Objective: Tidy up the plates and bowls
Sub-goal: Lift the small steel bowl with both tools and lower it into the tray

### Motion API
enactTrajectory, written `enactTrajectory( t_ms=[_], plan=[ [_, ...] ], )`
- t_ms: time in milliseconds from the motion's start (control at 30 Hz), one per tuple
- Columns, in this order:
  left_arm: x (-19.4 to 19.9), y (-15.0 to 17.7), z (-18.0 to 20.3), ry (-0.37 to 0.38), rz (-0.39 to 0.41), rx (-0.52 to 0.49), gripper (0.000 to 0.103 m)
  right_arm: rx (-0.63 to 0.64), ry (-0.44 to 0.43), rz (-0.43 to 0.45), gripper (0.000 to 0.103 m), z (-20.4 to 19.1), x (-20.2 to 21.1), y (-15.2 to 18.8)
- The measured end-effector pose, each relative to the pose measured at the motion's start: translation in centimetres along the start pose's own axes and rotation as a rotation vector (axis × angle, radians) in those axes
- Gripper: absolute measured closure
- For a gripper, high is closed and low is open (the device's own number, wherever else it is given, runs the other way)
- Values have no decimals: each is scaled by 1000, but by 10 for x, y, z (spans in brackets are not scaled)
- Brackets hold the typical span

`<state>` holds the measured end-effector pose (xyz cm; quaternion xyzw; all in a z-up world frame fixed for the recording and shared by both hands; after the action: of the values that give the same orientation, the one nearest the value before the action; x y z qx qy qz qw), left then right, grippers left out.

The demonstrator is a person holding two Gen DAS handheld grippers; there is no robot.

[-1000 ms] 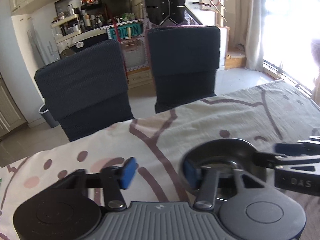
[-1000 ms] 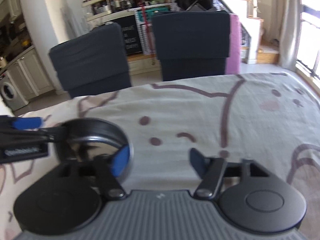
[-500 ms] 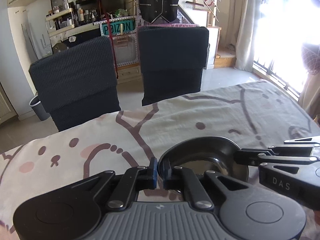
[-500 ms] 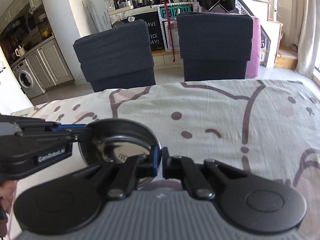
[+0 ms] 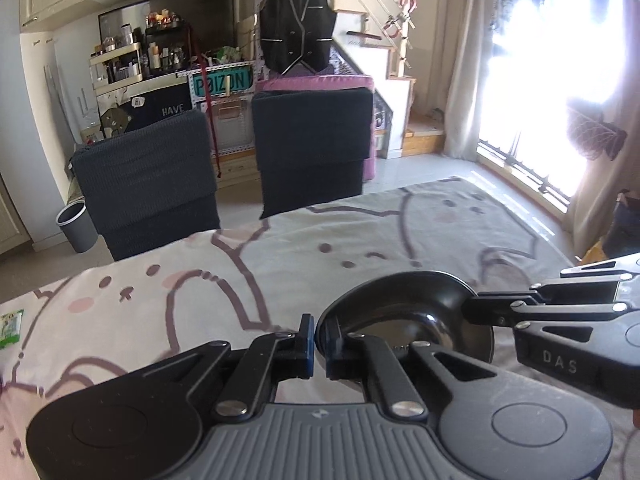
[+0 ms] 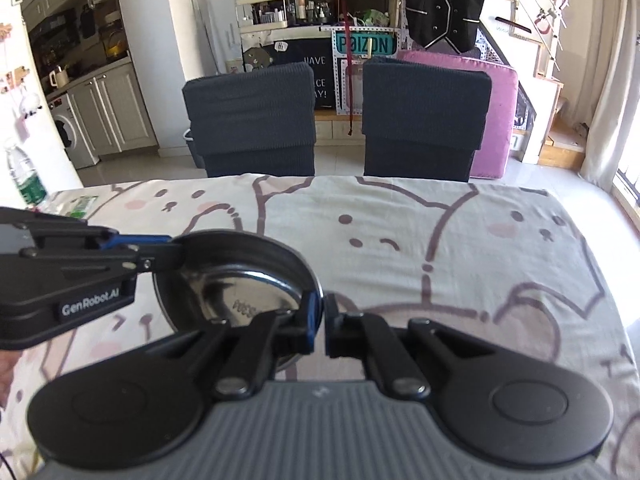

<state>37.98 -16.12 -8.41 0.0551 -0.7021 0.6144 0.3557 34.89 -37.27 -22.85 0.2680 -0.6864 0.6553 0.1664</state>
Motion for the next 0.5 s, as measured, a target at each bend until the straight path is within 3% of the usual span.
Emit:
enactTrajectory(
  t_ms=[333, 500],
  plan=[
    [47, 34, 61, 104, 0, -10, 97, 29, 45, -13, 97, 15, 91, 48],
    [48, 46, 91, 153, -20, -35, 97, -8, 75, -21, 97, 32, 112, 73]
  ],
)
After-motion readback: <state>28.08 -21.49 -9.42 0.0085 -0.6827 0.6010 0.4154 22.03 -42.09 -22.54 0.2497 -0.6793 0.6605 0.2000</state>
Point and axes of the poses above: each gripper's, at about its wrist camera, not at the fingertips, and x roughly against the way its jaws point, z to its right, y to its underside, the point moved 9 cm from there along -x, roughly the way its jaws point, and after that the axes turned 8 degrees about z, right-handed, at the moved point
